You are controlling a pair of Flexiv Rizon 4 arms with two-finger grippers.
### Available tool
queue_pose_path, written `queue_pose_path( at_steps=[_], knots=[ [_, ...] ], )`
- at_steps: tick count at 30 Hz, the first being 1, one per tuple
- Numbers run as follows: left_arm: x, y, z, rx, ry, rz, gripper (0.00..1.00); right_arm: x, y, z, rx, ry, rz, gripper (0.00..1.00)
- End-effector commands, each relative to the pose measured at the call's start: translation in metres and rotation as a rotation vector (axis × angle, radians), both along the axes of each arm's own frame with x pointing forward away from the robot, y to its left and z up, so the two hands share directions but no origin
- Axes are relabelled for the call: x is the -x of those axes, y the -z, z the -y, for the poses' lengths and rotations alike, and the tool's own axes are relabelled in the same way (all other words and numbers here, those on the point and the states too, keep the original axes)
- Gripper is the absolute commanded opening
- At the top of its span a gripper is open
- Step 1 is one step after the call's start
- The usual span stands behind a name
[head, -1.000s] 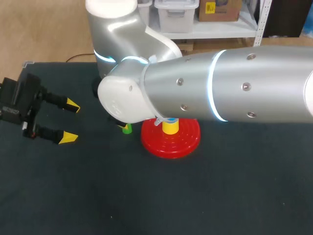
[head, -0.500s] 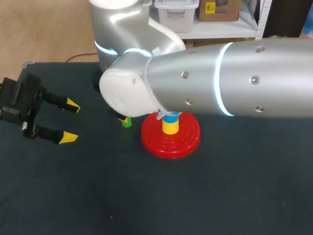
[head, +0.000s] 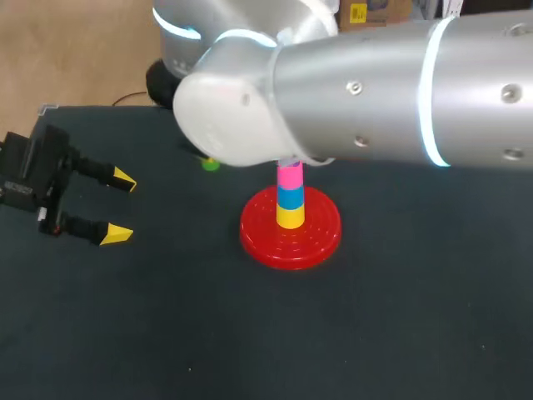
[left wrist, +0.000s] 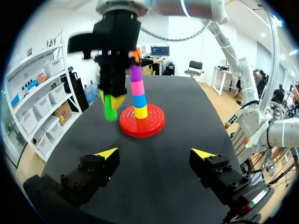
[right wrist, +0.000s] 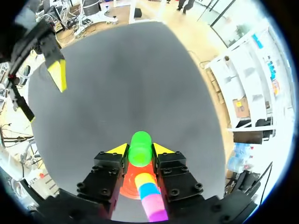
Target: Pick up and stack the cylinders on the red base in this order: pink,purple,orange,green
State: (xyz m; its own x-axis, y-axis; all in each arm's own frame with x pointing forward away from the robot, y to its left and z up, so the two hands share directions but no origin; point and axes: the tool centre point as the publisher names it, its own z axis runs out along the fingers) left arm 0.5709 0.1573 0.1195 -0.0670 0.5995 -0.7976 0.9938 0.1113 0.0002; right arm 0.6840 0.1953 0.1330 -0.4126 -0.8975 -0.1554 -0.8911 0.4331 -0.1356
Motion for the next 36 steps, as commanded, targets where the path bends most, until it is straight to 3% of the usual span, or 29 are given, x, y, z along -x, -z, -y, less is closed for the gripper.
queue_pose_path(
  at_steps=[1, 12, 22, 29, 36],
  knots=[
    [0.001, 0.001, 0.0, 0.004, -0.001, 0.005, 1.0, 0.004, -0.026, 0.011, -0.035, 0.001, 0.051, 0.0],
    [0.001, 0.001, 0.0, 0.004, -0.001, 0.005, 1.0, -0.011, -0.096, 0.02, -0.059, 0.004, 0.161, 0.0],
    [0.001, 0.001, 0.0, 0.004, -0.001, 0.005, 1.0, -0.019, -0.139, 0.051, -0.051, 0.075, 0.235, 0.0],
    [0.001, 0.001, 0.0, 0.004, -0.001, 0.005, 1.0, -0.021, -0.15, 0.073, -0.068, 0.126, 0.244, 0.0],
    [0.001, 0.001, 0.0, 0.004, -0.001, 0.005, 1.0, -0.016, -0.147, 0.086, -0.075, 0.142, 0.22, 0.0]
  ],
)
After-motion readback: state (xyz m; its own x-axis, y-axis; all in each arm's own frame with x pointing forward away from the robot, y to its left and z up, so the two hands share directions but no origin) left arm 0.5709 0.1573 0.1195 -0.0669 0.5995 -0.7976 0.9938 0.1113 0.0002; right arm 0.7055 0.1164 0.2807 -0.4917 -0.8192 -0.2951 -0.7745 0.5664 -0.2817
